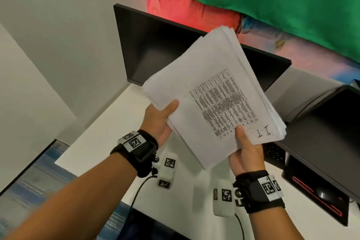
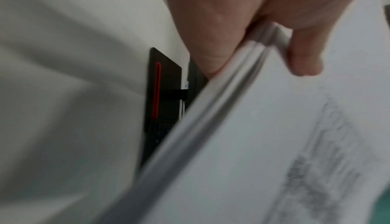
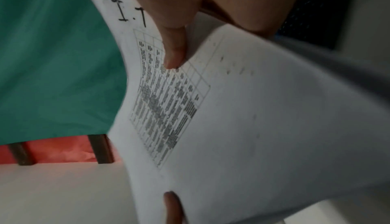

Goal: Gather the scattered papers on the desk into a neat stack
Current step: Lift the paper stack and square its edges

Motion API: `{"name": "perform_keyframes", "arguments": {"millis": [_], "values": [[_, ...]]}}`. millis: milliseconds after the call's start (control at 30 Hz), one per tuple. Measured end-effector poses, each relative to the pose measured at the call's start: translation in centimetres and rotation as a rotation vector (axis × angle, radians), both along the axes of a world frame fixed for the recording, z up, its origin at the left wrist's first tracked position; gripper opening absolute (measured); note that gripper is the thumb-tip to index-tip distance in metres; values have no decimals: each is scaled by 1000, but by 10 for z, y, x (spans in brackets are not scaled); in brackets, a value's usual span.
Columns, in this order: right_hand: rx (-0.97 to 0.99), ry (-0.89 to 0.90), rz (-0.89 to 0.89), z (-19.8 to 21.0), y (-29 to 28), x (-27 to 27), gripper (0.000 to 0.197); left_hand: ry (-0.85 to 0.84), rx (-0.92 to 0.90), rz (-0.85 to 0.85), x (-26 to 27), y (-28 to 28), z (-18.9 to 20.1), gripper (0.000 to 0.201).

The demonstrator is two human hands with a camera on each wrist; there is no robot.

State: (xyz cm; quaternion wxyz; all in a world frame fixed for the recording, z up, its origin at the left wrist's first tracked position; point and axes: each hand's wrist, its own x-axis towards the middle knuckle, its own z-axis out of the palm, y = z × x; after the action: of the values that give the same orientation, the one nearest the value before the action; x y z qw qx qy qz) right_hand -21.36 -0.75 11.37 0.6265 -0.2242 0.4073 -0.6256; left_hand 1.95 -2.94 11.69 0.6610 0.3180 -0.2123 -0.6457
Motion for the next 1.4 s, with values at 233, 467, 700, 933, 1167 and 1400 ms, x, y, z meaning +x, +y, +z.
{"name": "perform_keyframes", "arguments": {"millis": [233, 467, 700, 933, 1167, 1400], "values": [[38, 372, -7, -4, 8, -44, 66, -391, -94, 131, 14, 1, 37, 44], [-65, 615, 63, 3, 4, -43, 40, -750, -65, 21, -3, 11, 31, 38], [-85, 643, -27, -12, 34, -36, 33, -933, -101, 160, -5, 24, -2, 17], [-36, 572, -35, -19, 37, -36, 42, -812, -24, 36, -6, 24, -21, 19], [-98, 629, -50, -21, 38, -32, 66, -807, -159, 63, -20, 19, -10, 63], [-106, 619, -88, -24, 44, -32, 51, -799, -128, 228, -30, 23, -5, 44]]}}
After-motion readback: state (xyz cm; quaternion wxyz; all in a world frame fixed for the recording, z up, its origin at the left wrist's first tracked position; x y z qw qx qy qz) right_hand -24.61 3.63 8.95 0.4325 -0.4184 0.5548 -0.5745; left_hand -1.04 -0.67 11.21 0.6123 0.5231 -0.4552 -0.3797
